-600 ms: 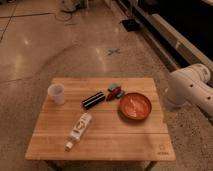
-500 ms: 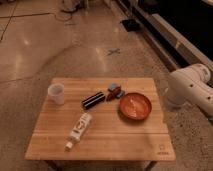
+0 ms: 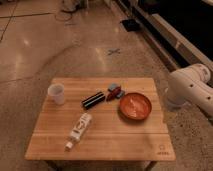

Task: Place the bottle in the ceramic bowl

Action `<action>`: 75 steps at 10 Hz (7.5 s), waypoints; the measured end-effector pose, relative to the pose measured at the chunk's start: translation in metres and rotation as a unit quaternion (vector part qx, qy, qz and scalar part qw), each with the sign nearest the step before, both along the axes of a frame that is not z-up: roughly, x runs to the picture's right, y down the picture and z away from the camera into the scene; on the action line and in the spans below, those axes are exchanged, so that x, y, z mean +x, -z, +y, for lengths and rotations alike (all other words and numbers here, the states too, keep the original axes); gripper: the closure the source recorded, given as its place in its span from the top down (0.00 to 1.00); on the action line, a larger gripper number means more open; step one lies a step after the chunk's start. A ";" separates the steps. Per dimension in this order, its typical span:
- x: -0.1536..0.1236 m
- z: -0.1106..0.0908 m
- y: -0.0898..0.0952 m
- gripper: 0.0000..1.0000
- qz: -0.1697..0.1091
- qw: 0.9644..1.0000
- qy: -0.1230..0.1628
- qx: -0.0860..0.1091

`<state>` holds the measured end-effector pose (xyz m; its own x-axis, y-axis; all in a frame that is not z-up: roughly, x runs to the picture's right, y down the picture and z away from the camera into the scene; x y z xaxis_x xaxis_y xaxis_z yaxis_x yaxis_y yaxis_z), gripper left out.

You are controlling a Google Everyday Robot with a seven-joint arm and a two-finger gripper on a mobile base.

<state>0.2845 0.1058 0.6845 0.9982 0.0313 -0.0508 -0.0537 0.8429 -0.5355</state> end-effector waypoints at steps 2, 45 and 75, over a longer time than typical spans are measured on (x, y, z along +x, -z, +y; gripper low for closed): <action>0.000 0.000 0.000 0.65 0.000 1.000 0.000 0.000; -0.486 0.085 -0.082 0.65 -0.466 0.817 0.330 -0.084; -0.433 0.106 -0.133 0.47 -0.420 0.827 0.374 -0.024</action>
